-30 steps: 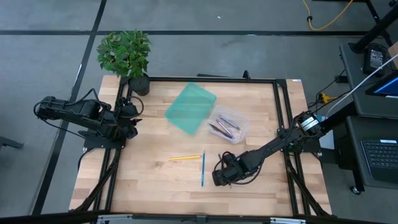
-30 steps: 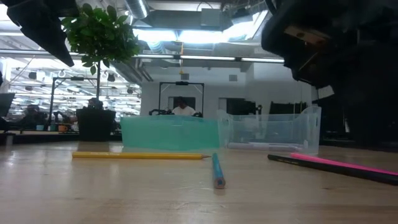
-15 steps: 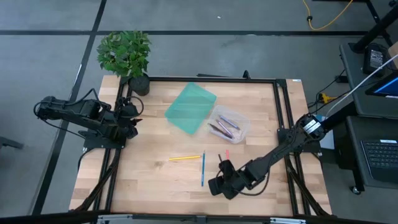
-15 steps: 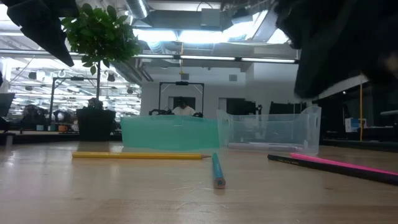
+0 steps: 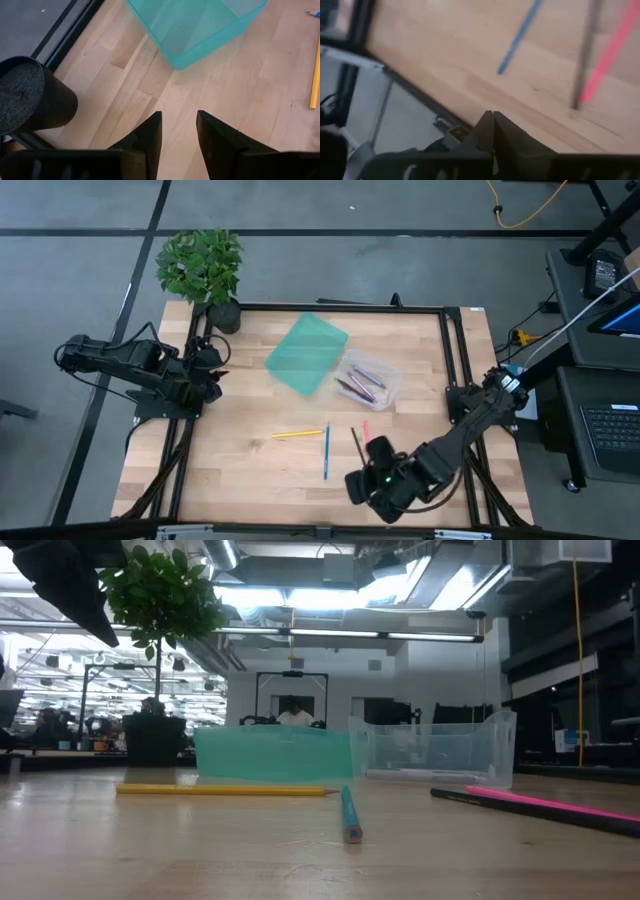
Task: Sort pens & pencils
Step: Put the black pencil into the blue bin
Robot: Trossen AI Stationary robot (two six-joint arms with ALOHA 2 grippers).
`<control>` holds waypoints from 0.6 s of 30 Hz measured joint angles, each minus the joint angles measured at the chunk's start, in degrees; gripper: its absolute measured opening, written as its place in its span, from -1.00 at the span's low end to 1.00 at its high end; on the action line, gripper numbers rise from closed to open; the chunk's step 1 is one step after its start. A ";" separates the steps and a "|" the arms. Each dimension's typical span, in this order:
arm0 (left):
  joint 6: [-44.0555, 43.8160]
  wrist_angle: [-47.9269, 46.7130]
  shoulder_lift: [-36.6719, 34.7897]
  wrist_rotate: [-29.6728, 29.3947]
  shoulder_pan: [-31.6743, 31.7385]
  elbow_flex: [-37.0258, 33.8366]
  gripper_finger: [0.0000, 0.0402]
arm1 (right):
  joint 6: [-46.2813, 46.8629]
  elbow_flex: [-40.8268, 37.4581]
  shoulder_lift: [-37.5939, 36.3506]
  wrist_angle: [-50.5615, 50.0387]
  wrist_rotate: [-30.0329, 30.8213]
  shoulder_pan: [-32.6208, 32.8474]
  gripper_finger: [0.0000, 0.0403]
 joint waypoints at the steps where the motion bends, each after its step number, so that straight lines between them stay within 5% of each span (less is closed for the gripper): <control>1: -0.02 0.00 -0.02 0.00 0.00 0.00 -0.43 | 2.63 1.03 -0.02 -3.60 -0.32 0.24 -0.98; 7: 0.00 0.00 0.00 0.00 0.00 0.00 -0.43 | 12.02 -0.68 0.00 -13.56 -5.73 0.83 -0.98; 18: 0.00 -0.04 0.00 -0.01 0.01 0.00 -0.43 | 1.76 -5.50 0.07 -12.41 -5.88 0.72 -0.84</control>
